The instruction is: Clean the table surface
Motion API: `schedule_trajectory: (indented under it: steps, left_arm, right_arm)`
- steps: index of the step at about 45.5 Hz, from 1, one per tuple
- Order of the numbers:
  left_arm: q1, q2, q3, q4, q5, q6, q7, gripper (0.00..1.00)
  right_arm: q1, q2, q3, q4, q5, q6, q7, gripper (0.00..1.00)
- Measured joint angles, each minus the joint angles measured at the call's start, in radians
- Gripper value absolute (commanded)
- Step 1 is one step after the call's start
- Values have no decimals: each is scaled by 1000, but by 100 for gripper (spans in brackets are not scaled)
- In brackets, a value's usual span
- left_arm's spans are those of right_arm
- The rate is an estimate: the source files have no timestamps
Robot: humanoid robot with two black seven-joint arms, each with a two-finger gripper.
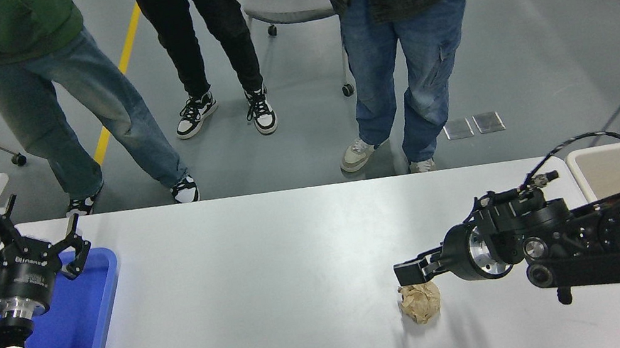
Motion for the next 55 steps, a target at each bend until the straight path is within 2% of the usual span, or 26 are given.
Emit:
schedule_trajectory:
  steps: [20, 38, 45, 49, 50, 52, 54, 55]
  left_arm:
    - [1, 0, 0, 0, 0, 0, 0, 100]
    - [0, 0, 0, 0, 0, 0, 0, 100]
    - [0, 0, 0, 0, 0, 0, 0, 100]
    - [0, 0, 0, 0, 0, 0, 0, 100]
    - [0, 0, 0, 0, 0, 0, 0, 100]
    - [0, 0, 0, 0, 0, 0, 0, 100]
    - [0, 0, 0, 0, 0, 0, 0, 100]
    - [0, 0, 0, 0, 0, 0, 0, 100]
  right_arm:
    - [-62, 153, -95, -135, -107, -3, -6, 99]
    - [-119, 218, -95, -234, -120, -27, -2, 99]
    - [-138, 241, -93, -275, -121, -58, -2, 95]
    - [-148, 253, -93, -298, -122, -77, -2, 81]
    - [-150, 255, -93, -303, -122, -81, -2, 74]
    - [-154, 260, -96, -314, -122, -89, -2, 52]
    - [-157, 263, -99, -321, -122, -94, 0, 13]
    - [-159, 265, -100, -325, -122, -97, 1, 0]
